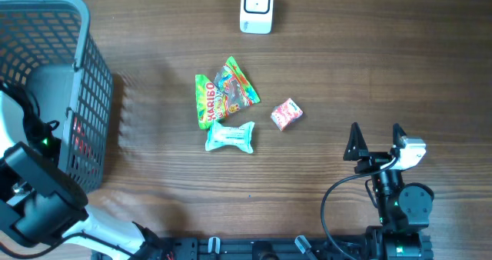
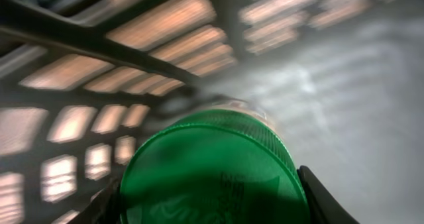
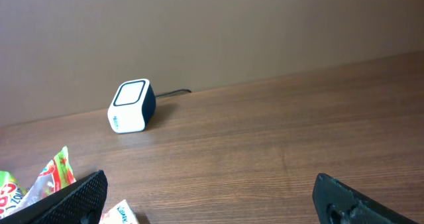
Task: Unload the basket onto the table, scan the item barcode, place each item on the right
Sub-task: 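Reach the left gripper into the basket and grasp the green-capped jar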
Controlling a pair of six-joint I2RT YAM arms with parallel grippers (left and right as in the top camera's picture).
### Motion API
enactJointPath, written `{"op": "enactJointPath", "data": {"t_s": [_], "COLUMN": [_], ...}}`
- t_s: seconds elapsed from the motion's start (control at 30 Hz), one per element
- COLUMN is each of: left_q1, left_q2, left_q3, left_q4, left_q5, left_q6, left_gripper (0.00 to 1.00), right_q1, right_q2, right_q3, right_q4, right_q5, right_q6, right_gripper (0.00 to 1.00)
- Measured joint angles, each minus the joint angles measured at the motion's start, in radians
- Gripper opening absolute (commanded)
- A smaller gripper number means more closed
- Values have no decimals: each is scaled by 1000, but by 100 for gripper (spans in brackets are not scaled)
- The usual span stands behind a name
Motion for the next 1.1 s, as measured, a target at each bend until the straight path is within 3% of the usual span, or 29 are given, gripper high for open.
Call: {"op": "enactJointPath", "data": {"t_s": [0.13,0.2,0.37,0.53,0.63,0.67,0.93,1.1], "left_q1": [0,0,1,1,1,1,1,1], "left_q2": [-15,-15,-1,1,1,1,1,-2], "left_q3": [31,43,42,42,42,42,47,67], "left_q4": [188,344,539,542,541,542,583,575], "left_q5": [-12,-11,26,40,43,44,80,104], "left_q6": [109,196,429,675,841,905,1350,1492], "left_gripper": [48,53,77,82,99,100,100,100], "right_q1": [0,0,0,0,0,0,0,0], "right_q2": [0,0,0,0,0,0,0,0], "right_q3": [0,0,0,0,0,0,0,0], "right_q4": [0,0,0,0,0,0,0,0], "right_q5": [0,0,0,0,0,0,0,0], "right_q6": [0,0,0,0,0,0,0,0], "right_gripper": [100,100,100,100,100,100,100,100]}}
